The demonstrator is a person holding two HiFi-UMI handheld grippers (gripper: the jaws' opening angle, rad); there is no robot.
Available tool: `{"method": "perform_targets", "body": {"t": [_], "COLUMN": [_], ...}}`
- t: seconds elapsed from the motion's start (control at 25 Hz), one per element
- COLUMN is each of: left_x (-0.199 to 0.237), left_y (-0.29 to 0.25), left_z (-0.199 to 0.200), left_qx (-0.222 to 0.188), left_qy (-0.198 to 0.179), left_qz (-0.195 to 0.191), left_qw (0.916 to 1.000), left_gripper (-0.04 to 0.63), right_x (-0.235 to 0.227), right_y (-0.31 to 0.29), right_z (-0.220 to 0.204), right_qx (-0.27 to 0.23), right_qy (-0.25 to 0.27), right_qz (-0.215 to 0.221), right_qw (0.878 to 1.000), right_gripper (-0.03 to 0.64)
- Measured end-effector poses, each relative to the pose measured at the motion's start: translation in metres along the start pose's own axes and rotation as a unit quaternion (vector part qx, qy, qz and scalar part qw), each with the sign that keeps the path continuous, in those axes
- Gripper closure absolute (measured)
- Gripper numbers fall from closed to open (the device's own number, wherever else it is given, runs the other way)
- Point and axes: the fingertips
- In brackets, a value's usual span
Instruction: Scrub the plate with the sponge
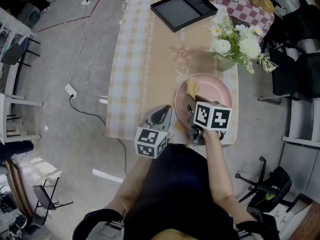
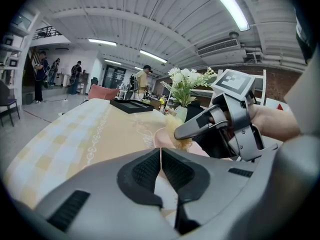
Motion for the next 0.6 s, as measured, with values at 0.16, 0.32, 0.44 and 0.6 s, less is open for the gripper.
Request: {"method": "perform_targets", "body": {"t": [0.16,0.32,0.44,0.6], "left_x": [-0.011,-0.022,-0.027,-0.034], "left_y": [-0.005,-0.009,-0.013,-0.016], "left_z": [0.0,0.0,0.0,0.002], "left_qx": [0.004,0.009,0.013,0.013], "left_qy": [-0.011,-0.022,-0.027,-0.035], "left_qz": [-0.013,-0.027,-0.033,-0.041], "left_qw": [0.9998,0.9994,0.999,0.9984], "left_gripper": [0.578,0.578,0.578,0.578], "right_x": [-0.019,-0.038,-0.053,-0.065], "right_y": [0.014,0.029,0.038,0.05], "right_z": [-0.005,-0.011,-0.016,-0.021], "right_qx": [-0.008,-0.012,-0.013,-0.017], "right_qy": [-0.01,-0.007,-0.014,-0.019], "right_qz": [-0.023,-0.054,-0.075,-0.096], "right_qw": [1.0,0.998,0.997,0.995], "right_gripper": [0.525,0.525,0.525,0.525]}}
Point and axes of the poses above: the fingertips, and each gripper's own axes: y backward along the fingers, x to its left, z out of its top, and after that the axes turned 13 degrees about x, right-handed
